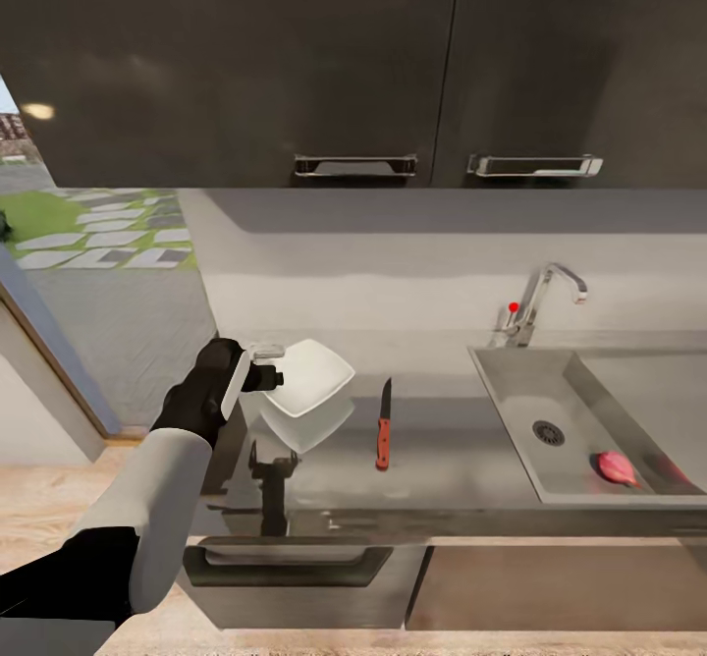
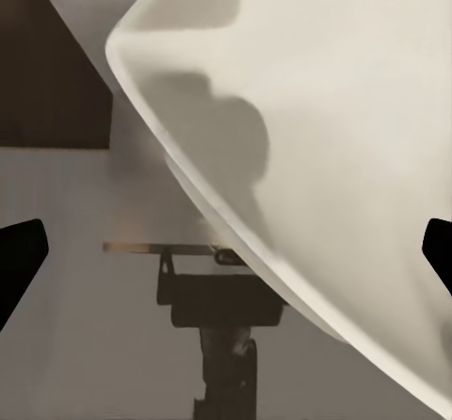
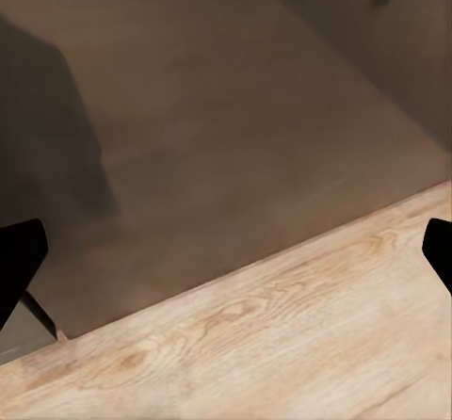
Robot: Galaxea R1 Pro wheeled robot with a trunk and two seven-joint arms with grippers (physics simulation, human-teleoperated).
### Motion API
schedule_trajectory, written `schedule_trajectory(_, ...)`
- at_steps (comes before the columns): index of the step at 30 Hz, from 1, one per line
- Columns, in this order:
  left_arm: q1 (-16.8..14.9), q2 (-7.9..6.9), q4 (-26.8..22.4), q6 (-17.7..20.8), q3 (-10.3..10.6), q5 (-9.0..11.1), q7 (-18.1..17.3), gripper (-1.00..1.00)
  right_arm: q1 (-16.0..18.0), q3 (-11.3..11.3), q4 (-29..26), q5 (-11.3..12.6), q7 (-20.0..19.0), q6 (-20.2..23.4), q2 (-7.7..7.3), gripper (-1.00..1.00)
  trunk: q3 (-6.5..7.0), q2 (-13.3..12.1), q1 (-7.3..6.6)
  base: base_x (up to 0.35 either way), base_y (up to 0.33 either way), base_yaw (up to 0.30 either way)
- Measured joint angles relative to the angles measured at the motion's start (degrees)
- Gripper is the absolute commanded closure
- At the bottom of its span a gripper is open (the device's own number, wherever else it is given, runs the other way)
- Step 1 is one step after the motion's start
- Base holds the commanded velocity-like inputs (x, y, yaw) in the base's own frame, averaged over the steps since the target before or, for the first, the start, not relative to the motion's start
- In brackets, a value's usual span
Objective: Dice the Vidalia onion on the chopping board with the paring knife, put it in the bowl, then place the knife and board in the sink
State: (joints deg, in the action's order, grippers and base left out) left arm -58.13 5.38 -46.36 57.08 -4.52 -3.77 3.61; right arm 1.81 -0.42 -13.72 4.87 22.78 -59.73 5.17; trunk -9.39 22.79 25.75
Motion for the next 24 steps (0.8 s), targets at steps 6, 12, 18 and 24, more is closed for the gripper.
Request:
schedule_trajectory(6, 0.00, 0.00, 0.00, 0.00, -0.01, -0.01, -0.04, -1.00, 0.00, 0.00, 0.00, 0.00, 0.00, 0.00, 0.00, -1.00, -0.54, 0.00, 0.00, 0.000, 0.000, 0.000)
schedule_trajectory(12, 0.00, 0.00, 0.00, 0.00, 0.00, 0.00, -0.09, -1.00, 0.00, 0.00, 0.00, 0.00, 0.00, 0.00, 0.00, -1.00, -1.08, 0.00, 0.00, 0.000, 0.000, 0.000)
schedule_trajectory(18, 0.00, 0.00, 0.00, 0.00, 0.00, 0.10, -0.29, -1.00, 0.00, 0.00, 0.00, 0.00, 0.00, 0.00, 0.00, -1.00, -1.62, 0.01, -0.01, 0.051, -0.012, 0.000)
schedule_trajectory(24, 0.00, 0.00, 0.40, 0.00, -0.01, 0.15, -0.39, -1.00, 0.00, 0.00, 0.00, 0.00, 0.00, 0.00, 0.00, -1.00, -2.16, 0.00, -0.01, 0.146, -0.022, 0.000)
